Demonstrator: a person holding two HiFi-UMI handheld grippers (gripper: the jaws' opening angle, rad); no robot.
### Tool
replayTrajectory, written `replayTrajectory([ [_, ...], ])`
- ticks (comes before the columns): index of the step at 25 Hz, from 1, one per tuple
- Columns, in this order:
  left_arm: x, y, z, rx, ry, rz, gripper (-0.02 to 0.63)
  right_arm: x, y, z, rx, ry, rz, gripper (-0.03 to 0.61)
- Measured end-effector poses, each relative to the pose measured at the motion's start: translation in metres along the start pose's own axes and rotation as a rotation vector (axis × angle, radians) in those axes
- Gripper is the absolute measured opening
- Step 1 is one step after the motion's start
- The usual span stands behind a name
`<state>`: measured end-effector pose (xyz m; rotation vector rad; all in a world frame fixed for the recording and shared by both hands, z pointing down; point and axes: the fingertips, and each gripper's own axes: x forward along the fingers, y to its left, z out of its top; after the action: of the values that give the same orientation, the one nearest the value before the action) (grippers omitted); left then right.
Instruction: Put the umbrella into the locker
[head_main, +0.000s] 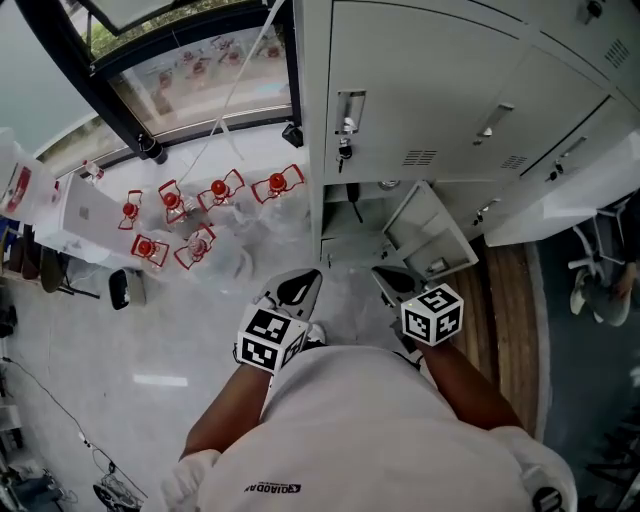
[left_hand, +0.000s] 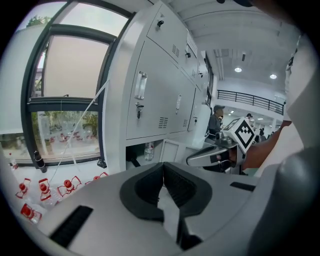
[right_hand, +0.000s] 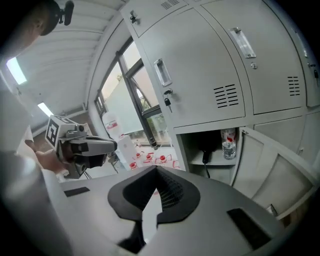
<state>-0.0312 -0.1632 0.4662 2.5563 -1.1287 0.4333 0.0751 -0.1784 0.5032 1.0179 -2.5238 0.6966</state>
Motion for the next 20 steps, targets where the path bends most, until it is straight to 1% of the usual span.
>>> replayTrajectory([
  [3, 0.005, -0.03, -0.001, -0.025, -0.007, 0.016, 0.015, -0.025, 0.011, -0.008, -0.071, 0.011, 0.053, 0.04],
  [5, 0.009, -0.051, 0.0, 0.003, -0.011, 0.03, 0.015, -0.046, 0.015, -0.014, -0.099, 0.014, 0.083, 0.04],
  [7, 0.008, -0.065, 0.002, 0.043, -0.013, 0.069, 0.015, -0.068, 0.014, -0.02, -0.093, 0.011, 0.105, 0.04],
  [8, 0.007, -0.072, 0.002, 0.048, -0.015, 0.086, 0.015, -0.079, 0.013, -0.023, -0.079, 0.01, 0.113, 0.04],
  [10, 0.003, -0.089, 0.0, 0.022, -0.022, 0.104, 0.015, -0.1, 0.009, -0.033, -0.054, 0.011, 0.129, 0.04],
  [12, 0.0, -0.112, -0.005, -0.012, -0.028, 0.111, 0.015, -0.12, 0.007, -0.044, -0.051, 0.018, 0.141, 0.04],
  [16, -0.001, -0.154, -0.025, -0.033, -0.001, 0.123, 0.015, -0.148, 0.003, -0.066, -0.044, 0.026, 0.158, 0.04],
  [20, -0.01, -0.172, -0.037, -0.057, 0.019, 0.146, 0.015, -0.165, 0.002, -0.077, -0.037, 0.013, 0.164, 0.04],
])
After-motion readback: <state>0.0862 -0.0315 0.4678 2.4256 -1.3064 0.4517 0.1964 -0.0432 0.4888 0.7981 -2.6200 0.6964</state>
